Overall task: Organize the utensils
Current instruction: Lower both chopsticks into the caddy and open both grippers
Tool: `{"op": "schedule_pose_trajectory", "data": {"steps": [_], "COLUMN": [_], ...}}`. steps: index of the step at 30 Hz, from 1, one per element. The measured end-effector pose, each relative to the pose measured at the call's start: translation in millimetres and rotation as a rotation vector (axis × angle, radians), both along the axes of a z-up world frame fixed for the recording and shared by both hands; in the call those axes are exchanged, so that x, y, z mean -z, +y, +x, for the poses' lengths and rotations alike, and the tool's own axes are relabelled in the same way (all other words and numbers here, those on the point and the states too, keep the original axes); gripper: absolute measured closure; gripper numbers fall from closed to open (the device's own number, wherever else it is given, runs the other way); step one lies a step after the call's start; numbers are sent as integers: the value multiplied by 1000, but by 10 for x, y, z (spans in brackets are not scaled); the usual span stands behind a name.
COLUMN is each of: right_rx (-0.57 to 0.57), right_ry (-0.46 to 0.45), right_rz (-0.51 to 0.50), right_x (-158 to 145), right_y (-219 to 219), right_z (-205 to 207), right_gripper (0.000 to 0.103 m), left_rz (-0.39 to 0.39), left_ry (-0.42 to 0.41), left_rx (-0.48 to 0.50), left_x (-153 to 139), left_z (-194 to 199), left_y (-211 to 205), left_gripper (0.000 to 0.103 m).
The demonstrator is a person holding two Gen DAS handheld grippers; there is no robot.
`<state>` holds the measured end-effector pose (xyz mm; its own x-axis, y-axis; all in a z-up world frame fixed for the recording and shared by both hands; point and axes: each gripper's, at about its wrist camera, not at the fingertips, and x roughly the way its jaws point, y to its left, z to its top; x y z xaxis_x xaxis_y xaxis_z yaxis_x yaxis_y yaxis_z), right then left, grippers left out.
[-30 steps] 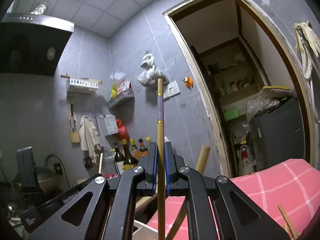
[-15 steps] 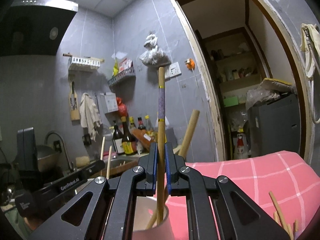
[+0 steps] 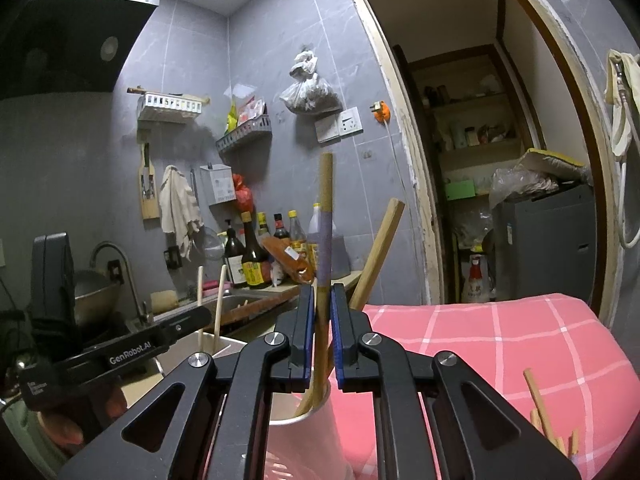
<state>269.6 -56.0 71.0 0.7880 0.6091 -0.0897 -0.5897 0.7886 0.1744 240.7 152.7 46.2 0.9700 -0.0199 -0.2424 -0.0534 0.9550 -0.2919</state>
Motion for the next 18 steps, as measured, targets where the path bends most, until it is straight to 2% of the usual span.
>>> {"op": "schedule_pose_trajectory", "data": {"steps": [3,5,8,10,13,15,17,18], "right_rx": [4,7,17,24,41,55,69,76], "right_ry": [-10,-25,-58,-78,-105,-122,-132,-135], "right_rz": [-7,-12,-14,-15,-1,3,6,8], "right_x": [-16,-50,-120,-169,-249,-292,-336,-360], "right_y": [-16,-27,-60,-84,-157,-212,-276,-314], "right_z": [-19,-38,-76,-93,-120,-144,-171,-187], "right_gripper": [90,80,77,68,56,47,42,36], "left_rz": [-2,-5,-8,-5,-9,-7,-4,-3], "left_ry": [-1,-5,-16,-21,-31,-35,-41,-45], "left_rx": [1,5,12,16,25,28,31,33], "left_x": [-9,-23,-62,-94,-146,-187,-222,-243], "left_z": [-9,-23,-62,-86,-126,-145,-167,-181], "left_y": [-14,-21,-42,-68,-102,-130,-168,-190], "left_gripper": [94,85,80,78,69,68,60,56]}}
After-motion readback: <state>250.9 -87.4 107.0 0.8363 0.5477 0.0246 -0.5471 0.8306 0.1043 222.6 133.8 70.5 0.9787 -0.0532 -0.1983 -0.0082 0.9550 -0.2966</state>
